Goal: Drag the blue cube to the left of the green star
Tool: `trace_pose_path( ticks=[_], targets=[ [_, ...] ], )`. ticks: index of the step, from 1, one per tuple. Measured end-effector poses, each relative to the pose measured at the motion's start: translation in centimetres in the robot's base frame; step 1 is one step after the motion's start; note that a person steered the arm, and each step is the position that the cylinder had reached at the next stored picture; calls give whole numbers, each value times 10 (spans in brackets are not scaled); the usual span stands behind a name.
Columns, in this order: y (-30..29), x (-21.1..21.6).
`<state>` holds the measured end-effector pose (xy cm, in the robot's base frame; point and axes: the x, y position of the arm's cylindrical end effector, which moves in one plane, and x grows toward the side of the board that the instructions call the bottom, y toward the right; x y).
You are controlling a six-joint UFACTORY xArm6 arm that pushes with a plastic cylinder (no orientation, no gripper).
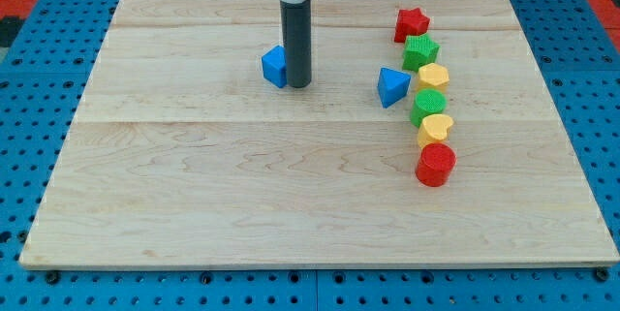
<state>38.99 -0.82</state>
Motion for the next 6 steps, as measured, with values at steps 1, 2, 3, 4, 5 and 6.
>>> trace_pose_path(
  ticks=[1,2,3,4,5,6],
  targets=[
    [-2,31],
    [-19,34],
    [-20,32],
    [-19,13],
    [-16,-31],
    [-9,-68]
  ],
)
